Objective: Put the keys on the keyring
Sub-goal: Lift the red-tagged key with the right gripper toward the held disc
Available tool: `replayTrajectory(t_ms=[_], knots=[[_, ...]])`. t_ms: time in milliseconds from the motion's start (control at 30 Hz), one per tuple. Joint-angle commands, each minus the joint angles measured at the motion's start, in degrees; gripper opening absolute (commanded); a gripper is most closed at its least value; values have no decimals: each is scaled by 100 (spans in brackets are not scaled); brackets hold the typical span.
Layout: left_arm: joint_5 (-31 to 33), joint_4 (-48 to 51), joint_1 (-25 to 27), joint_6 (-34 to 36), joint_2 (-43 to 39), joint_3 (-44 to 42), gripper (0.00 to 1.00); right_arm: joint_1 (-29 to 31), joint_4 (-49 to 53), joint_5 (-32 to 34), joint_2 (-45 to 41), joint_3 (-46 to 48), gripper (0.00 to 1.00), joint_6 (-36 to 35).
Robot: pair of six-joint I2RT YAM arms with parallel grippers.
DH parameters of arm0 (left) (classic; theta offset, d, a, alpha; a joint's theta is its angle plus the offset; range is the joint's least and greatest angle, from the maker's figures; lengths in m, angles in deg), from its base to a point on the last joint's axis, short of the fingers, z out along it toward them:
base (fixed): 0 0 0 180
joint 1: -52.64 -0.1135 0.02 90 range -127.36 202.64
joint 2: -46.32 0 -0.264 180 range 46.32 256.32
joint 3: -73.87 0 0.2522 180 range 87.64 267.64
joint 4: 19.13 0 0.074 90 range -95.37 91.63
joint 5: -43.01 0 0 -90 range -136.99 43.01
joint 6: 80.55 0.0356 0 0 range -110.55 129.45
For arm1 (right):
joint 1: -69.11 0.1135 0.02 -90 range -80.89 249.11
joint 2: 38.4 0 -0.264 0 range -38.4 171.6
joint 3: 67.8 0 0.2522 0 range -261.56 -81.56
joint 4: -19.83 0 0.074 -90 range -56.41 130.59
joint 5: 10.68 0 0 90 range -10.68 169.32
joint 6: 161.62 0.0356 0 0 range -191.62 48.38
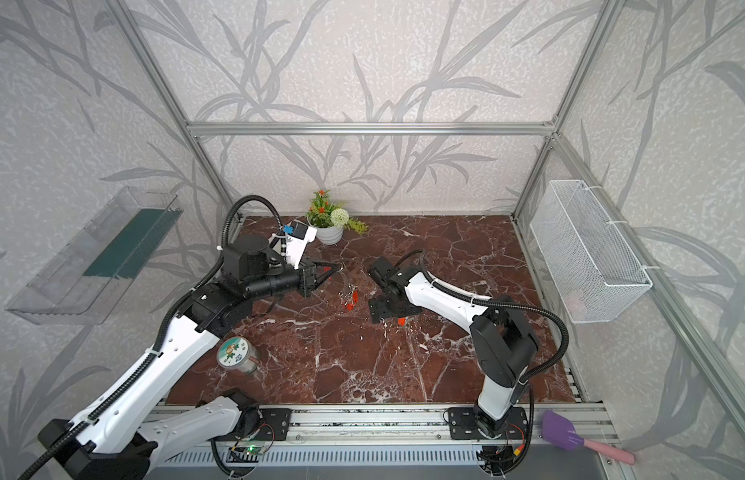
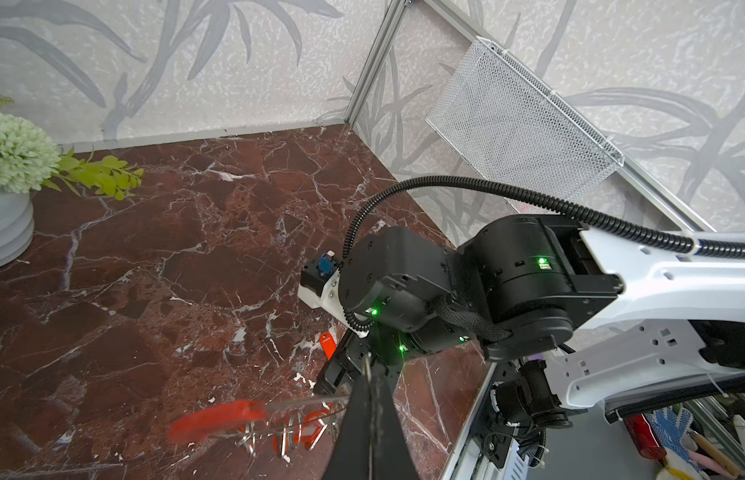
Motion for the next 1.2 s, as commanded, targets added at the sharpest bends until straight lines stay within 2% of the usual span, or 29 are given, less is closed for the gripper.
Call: replayTrajectory(t_ms=[0,67,167,433,600,833,1167], knots=[[102,-84,11,88,-105,-78,0,-14,603,-66,253,-130,82,-132],[118,-107,18,64,-97,-112,0,-4,639,-174,368,-170,67,-84],[144,-132,14,51,-84,-140,0,-3,680,-146,529,-168,51,39],[182,-141,10,68,-96,-184,0,-10,831,127,953,-381,47,106],[162,-125,9,81,-101,-176,0,-29,795,153,1180,-523,37,133],[185,-55,8,128,-132,-168,0,-133,777,207,1360,-557,33,143],[161,-63,10,129,-133,-175,0,-216,766,208,1451,-572,20,72]])
